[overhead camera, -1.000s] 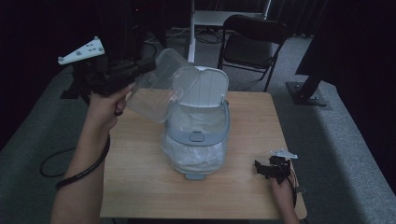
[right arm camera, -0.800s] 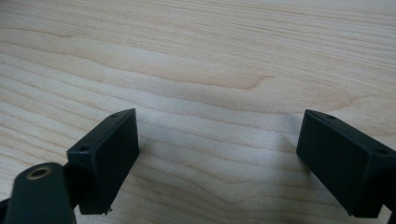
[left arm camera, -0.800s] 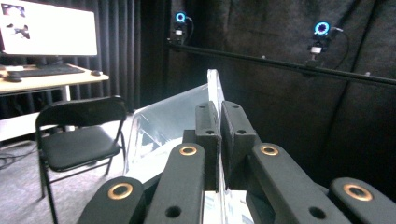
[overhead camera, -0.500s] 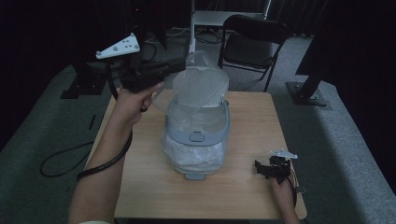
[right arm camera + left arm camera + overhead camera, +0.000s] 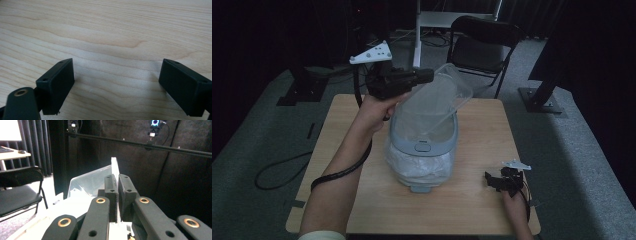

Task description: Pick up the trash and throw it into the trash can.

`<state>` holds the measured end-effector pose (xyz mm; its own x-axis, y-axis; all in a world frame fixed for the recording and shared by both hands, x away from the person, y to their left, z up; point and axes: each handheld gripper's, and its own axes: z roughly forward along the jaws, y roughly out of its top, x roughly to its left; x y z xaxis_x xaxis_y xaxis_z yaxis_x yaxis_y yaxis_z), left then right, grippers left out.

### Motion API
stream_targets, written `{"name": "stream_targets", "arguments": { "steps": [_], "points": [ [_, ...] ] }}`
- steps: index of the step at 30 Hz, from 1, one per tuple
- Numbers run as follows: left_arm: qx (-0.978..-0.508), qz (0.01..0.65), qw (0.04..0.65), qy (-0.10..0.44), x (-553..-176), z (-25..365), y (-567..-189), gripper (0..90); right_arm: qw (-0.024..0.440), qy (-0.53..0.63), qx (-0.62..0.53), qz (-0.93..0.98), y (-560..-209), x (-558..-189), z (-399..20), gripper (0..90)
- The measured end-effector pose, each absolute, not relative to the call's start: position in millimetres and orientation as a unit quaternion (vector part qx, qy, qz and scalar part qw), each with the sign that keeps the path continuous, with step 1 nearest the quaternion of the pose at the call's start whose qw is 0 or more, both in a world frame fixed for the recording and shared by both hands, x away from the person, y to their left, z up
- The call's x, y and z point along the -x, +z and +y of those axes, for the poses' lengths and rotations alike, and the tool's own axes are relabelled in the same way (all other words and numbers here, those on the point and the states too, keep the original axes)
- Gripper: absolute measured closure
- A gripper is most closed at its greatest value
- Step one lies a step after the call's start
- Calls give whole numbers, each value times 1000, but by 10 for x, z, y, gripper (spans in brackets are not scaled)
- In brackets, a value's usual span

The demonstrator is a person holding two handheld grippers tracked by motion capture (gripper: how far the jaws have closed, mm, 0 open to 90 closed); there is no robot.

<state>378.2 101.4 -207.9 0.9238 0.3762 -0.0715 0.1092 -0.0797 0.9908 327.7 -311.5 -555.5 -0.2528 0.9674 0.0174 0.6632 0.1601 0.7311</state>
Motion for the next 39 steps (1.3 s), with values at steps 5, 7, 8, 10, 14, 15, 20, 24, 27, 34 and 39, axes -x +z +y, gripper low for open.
{"name": "stream_targets", "arguments": {
  "steps": [5, 7, 8, 10, 14, 15, 20, 24, 27, 34, 39],
  "points": [
    [-733, 165, 652, 101, -3846, 940, -2154, 878, 235, 322, -563, 724, -5554, -3277, -3121, 122],
    [-736, 163, 649, 99, -3876, 932, -2182, 878, 235, 322, -562, 724, -5553, -3276, -3122, 122],
    [-735, 166, 651, 95, -3888, 930, -2195, 878, 235, 322, -562, 724, -5554, -3276, -3122, 122],
    [-737, 167, 647, 97, -3906, 920, -2218, 877, 235, 322, -563, 724, -5553, -3276, -3122, 122],
    [-743, 170, 641, 92, -3933, 904, -2247, 813, 235, 322, -563, 724, -5553, -3276, -3123, 122],
    [-743, 171, 640, 95, -3933, 907, -2247, 765, 235, 322, -563, 724, -5553, -3276, -3123, 122],
    [-752, 178, 627, 96, -3921, 932, -2248, 610, 237, 321, -562, 725, -5554, -3276, -3118, 122],
    [-766, 185, 608, 101, -3891, 915, -2267, 464, 237, 319, -562, 726, -5555, -3277, -3117, 122],
    [-777, 188, 590, 110, -3881, 901, -2289, 314, 238, 319, -561, 726, -5555, -3277, -3115, 122],
    [-793, 193, 567, 106, -3866, 966, -2406, 105, 239, 318, -560, 727, -5555, -3277, -3113, 122],
    [-798, 203, 556, 111, -3855, 1023, -2482, 15, 239, 318, -561, 727, -5555, -3277, -3113, 122]
  ]
}}
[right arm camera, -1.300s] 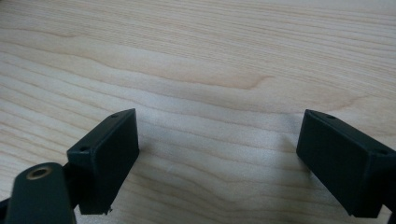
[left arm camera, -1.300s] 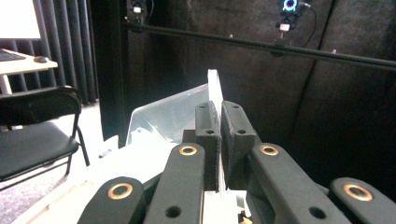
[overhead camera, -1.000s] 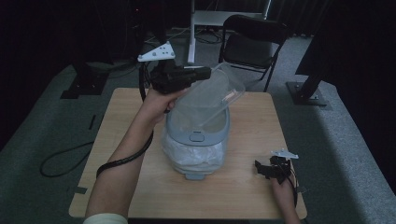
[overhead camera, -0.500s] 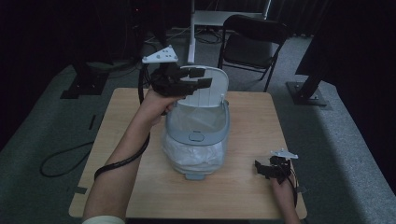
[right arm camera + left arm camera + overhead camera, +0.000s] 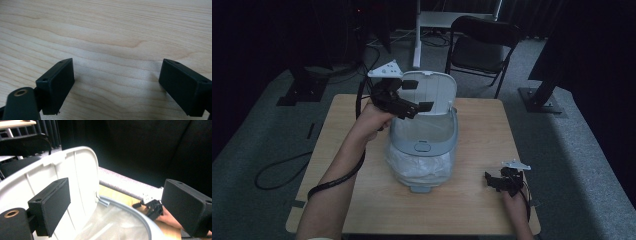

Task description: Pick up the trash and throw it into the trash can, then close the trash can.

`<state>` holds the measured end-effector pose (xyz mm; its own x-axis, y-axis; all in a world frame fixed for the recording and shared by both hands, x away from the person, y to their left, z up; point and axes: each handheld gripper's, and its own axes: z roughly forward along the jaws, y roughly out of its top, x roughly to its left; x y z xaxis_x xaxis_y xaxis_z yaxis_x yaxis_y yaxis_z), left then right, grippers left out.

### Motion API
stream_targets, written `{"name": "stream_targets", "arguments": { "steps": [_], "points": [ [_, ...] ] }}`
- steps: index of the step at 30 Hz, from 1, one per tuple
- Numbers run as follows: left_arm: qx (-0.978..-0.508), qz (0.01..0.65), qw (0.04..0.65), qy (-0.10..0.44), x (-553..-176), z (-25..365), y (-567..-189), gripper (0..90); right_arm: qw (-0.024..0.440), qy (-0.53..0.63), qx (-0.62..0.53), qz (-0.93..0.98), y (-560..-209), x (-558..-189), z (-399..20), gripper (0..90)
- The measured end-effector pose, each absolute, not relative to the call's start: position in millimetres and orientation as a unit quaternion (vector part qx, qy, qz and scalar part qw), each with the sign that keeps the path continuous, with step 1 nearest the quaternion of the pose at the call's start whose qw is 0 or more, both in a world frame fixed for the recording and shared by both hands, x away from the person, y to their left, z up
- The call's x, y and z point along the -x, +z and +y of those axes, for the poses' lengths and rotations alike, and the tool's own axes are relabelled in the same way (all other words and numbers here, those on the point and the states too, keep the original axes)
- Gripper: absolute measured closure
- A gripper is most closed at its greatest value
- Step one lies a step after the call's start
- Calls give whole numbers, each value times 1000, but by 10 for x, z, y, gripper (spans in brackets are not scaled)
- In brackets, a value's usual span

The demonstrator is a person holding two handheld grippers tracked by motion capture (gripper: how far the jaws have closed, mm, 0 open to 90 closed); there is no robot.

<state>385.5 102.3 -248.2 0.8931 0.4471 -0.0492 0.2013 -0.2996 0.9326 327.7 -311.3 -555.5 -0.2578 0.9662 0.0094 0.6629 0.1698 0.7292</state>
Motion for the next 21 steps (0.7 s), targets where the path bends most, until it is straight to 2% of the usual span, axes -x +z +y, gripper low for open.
{"name": "stream_targets", "arguments": {
  "steps": [7, 10, 21],
  "points": [
    [-790, 215, 557, 139, -3819, 1177, -2615, 20, 233, 324, -563, 724, -5551, -3274, -3129, 122],
    [-781, 224, 558, 171, -3777, 1239, -2682, 20, 228, 331, -566, 720, -5550, -3270, -3155, 122],
    [-783, 261, 537, 175, -3746, 1507, -2910, 20, 225, 340, -566, 717, -5408, -3298, -3139, 122]
  ]
}}
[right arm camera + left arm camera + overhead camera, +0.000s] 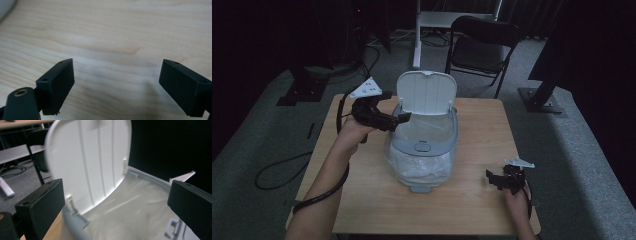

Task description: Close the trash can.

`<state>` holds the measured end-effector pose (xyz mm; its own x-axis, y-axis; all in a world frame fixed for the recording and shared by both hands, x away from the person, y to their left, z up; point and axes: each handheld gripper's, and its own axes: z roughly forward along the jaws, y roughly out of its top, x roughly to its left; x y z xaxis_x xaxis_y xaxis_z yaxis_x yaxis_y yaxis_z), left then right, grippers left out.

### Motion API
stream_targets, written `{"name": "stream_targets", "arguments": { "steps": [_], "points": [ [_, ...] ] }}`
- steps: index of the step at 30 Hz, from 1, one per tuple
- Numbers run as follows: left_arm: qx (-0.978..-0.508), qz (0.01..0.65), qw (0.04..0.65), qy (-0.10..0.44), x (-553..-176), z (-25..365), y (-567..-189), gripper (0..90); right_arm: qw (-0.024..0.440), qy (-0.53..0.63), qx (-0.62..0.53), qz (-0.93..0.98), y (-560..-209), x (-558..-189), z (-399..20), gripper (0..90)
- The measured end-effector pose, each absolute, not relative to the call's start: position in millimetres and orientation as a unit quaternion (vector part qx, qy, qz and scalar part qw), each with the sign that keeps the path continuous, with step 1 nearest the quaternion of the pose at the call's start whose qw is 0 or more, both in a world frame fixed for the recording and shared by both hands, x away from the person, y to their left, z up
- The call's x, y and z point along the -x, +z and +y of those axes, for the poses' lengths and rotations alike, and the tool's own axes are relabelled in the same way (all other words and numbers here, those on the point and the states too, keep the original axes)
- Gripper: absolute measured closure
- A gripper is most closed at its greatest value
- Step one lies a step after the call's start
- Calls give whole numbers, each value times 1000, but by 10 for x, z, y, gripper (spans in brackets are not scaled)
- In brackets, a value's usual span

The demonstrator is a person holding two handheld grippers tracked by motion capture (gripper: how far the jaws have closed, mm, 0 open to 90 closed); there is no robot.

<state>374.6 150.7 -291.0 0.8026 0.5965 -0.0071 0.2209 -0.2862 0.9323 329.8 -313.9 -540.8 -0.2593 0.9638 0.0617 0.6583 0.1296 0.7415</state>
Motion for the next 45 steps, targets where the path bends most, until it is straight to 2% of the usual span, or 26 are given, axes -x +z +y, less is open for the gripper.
{"name": "stream_targets", "arguments": {
  "steps": [15, 21, 45],
  "points": [
    [-775, 294, 529, 181, -3695, 1891, -3119, 20, 238, 392, -540, 706, -4897, -3450, -3046, 122],
    [-773, 319, 513, 192, -3706, 2032, -3261, 20, 246, 419, -522, 701, -4609, -3596, -2950, 122],
    [-762, 386, 483, 194, -3709, 2432, -3911, 20, 241, 490, -468, 695, -3823, -4063, -2537, 129]
  ]
}}
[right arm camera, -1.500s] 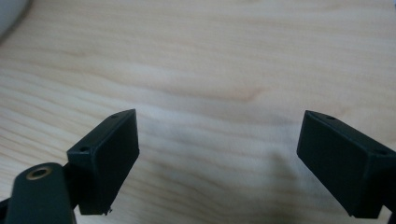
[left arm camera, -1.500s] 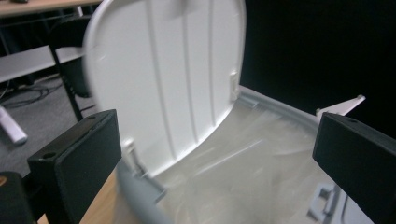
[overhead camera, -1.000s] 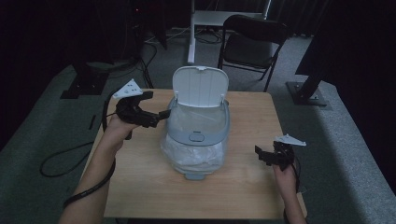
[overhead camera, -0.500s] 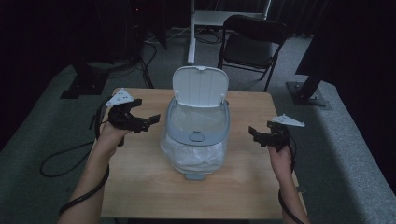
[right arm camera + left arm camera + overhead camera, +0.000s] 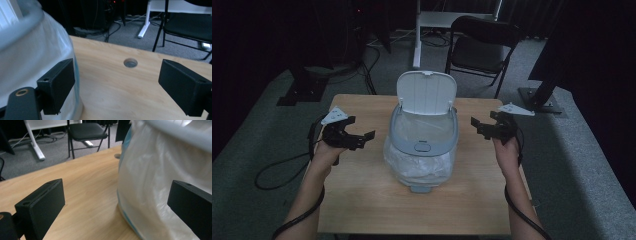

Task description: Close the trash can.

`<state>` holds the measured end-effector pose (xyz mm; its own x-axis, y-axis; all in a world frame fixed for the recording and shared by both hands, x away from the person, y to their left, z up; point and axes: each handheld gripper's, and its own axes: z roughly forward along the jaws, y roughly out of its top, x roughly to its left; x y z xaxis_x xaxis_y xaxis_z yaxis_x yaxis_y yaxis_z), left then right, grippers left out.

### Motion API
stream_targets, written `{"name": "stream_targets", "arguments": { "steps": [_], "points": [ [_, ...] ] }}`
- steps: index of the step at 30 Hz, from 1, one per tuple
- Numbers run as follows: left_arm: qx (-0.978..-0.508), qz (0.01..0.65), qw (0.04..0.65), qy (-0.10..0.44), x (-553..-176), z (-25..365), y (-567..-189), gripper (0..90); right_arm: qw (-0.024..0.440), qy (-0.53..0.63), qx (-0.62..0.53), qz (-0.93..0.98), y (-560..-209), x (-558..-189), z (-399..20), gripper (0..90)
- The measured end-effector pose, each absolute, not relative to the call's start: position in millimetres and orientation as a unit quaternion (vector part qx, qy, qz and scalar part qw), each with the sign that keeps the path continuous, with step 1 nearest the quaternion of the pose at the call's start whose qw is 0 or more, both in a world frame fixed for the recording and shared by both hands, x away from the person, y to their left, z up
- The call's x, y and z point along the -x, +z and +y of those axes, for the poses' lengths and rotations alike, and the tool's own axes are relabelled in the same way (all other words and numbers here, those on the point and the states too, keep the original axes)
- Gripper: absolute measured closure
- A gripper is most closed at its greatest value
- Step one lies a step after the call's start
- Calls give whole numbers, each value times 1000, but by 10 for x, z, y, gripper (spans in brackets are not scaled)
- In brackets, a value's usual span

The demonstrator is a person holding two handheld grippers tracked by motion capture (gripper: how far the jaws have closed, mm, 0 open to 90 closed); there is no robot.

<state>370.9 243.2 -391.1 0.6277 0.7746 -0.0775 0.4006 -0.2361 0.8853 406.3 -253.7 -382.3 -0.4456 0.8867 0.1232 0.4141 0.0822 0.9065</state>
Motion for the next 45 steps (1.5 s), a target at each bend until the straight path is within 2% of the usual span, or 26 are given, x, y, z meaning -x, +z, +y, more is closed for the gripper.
{"name": "stream_targets", "arguments": {
  "steps": [20, 36, 45],
  "points": [
    [-764, 451, 423, 184, -3625, 2797, -4571, 20, 223, 516, -443, 698, -3302, -4469, -2173, 130],
    [-737, 520, 388, 191, -3577, 3083, -5066, 20, 217, 537, -429, 693, -2926, -4607, -2036, 134],
    [-737, 531, 373, 191, -3575, 3122, -5173, 20, 164, 580, -396, 693, -2789, -4497, -2056, 150]
  ]
}}
